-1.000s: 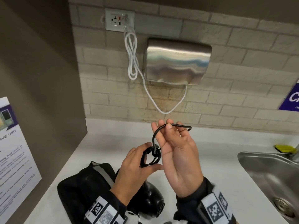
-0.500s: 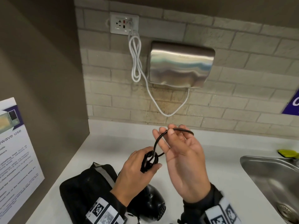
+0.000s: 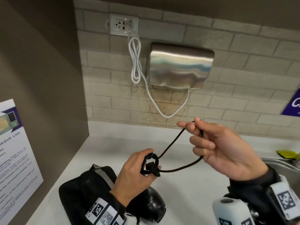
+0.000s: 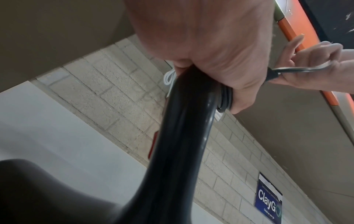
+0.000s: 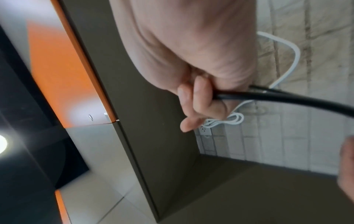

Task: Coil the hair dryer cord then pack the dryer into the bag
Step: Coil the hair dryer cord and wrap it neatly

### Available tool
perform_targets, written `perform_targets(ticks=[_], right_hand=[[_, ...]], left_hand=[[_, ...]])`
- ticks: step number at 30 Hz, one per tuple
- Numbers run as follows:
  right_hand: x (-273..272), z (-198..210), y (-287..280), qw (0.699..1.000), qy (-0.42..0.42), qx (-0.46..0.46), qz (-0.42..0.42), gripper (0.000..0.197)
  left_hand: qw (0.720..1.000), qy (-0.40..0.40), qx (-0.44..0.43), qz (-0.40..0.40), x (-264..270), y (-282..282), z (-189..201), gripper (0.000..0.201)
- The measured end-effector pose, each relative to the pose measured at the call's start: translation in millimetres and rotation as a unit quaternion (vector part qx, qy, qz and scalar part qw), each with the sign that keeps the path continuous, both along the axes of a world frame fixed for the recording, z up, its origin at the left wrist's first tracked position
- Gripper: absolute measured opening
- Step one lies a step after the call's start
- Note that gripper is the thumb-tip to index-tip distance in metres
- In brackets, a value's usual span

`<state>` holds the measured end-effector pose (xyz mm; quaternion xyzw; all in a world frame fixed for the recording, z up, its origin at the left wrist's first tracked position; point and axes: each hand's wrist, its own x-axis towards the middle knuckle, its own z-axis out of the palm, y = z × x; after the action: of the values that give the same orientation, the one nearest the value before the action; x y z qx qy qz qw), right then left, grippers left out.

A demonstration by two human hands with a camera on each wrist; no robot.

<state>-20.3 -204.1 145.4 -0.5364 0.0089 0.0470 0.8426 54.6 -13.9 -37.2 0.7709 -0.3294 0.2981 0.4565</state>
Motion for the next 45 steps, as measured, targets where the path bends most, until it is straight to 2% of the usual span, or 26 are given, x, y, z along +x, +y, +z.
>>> perform_targets(ticks=[5,9,11,16,20,24,27,33,43,45], right_hand=[[0.7,5.3,-23.3,0.982,0.016,-0.187,0.017,0.043],[5.2,17.1,-40.0,0.944,0.001,-0.331,-0.008,0.037],[8.9,12.9,-44.9,0.932,-0.029,-0.360,-0.040,0.035],[13.3,-18.5,-49.5,0.939,-0.058,-0.325,-0.096,0.033],[14.9,-38.9,-55.7,0.946,-0.063,-0.295,-0.123,0.032],[17.5,-47.1,-63.1,0.944,-0.058,-0.294,-0.137,0.032],[19.9,-55.1,-64.4,0.943,-0.062,-0.294,-0.142,0.031],[26.2,-75.9,-60.2,0.942,-0.090,-0.284,-0.154,0.032],[40.0,-110.6,-49.3,0.908,-0.103,-0.349,-0.208,0.016],[40.0,-117.3,-43.5,0.880,-0.114,-0.406,-0.216,0.015]], left_hand=[[0.996,0.075,0.005,-0.039,1.1,10.9,1.8,0.059],[0.989,0.132,-0.007,-0.064,5.4,13.9,3.4,0.064],[0.988,0.133,-0.014,-0.081,6.0,12.5,3.8,0.062],[0.986,0.120,-0.067,-0.091,2.1,8.6,4.2,0.032],[0.968,0.182,-0.133,-0.108,-0.1,10.0,4.7,0.022],[0.963,0.199,-0.148,-0.111,0.1,7.4,4.2,0.014],[0.960,0.210,-0.156,-0.097,0.2,5.4,2.6,0.016],[0.973,0.182,-0.122,-0.078,0.6,7.1,2.7,0.021],[0.977,0.172,-0.111,-0.063,1.7,6.1,3.2,0.024],[0.977,0.174,-0.104,-0.063,1.8,5.9,3.1,0.016]])
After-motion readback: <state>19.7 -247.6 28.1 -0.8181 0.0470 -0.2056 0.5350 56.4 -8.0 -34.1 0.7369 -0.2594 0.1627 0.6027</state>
